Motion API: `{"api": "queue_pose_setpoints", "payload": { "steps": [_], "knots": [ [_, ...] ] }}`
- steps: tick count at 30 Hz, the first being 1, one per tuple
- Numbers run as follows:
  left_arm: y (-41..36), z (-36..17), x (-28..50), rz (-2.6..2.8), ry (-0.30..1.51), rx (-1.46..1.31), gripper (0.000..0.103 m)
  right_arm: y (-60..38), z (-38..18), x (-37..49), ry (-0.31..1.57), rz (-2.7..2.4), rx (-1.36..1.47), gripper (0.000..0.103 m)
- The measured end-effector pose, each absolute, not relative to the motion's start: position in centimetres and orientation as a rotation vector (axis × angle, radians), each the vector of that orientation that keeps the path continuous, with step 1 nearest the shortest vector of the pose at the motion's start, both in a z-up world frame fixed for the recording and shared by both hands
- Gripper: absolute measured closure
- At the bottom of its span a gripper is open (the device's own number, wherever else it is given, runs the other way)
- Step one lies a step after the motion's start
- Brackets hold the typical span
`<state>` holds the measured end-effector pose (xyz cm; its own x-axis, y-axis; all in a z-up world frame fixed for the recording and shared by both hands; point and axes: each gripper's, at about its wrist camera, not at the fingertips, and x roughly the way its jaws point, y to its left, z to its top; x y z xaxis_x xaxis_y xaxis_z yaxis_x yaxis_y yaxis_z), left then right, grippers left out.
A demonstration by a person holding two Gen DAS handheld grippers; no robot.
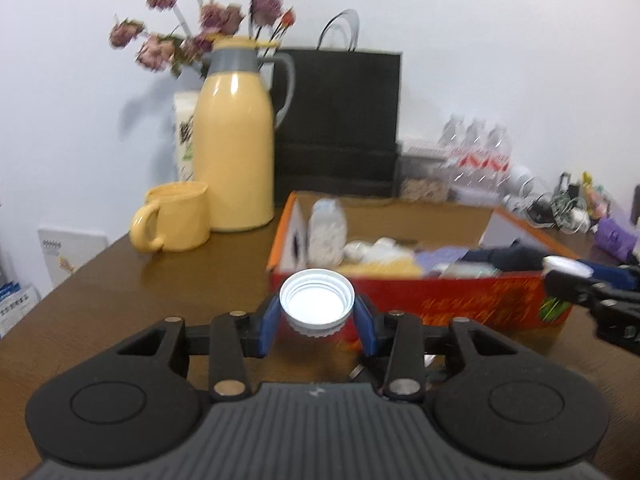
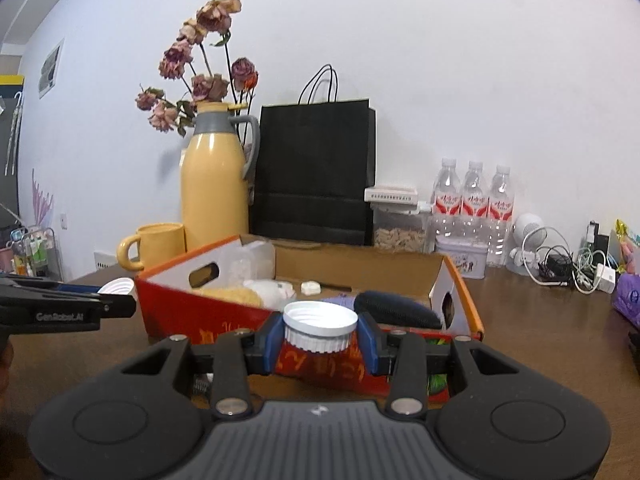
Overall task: Organize objects
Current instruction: 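Lower both white caps into the box and open both grippers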
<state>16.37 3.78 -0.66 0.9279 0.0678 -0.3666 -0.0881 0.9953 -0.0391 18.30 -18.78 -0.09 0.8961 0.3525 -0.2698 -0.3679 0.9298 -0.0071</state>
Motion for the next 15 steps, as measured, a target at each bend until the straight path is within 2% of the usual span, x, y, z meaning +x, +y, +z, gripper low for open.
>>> {"api": "queue_pose_setpoints", "payload": {
  "steps": [8, 15],
  "knots": [
    [1.6, 3.3, 18.6, 0.031, 0.287, -0.046, 0.063, -17.8, 2.5, 20.4, 0.23, 0.381, -0.064, 0.065],
    [0.7, 4.2, 22.1, 0.018, 0.306, -0.06, 0.063, -16.2, 3.6, 23.6, 0.231, 0.368, -0.093, 0.065]
  ]
}}
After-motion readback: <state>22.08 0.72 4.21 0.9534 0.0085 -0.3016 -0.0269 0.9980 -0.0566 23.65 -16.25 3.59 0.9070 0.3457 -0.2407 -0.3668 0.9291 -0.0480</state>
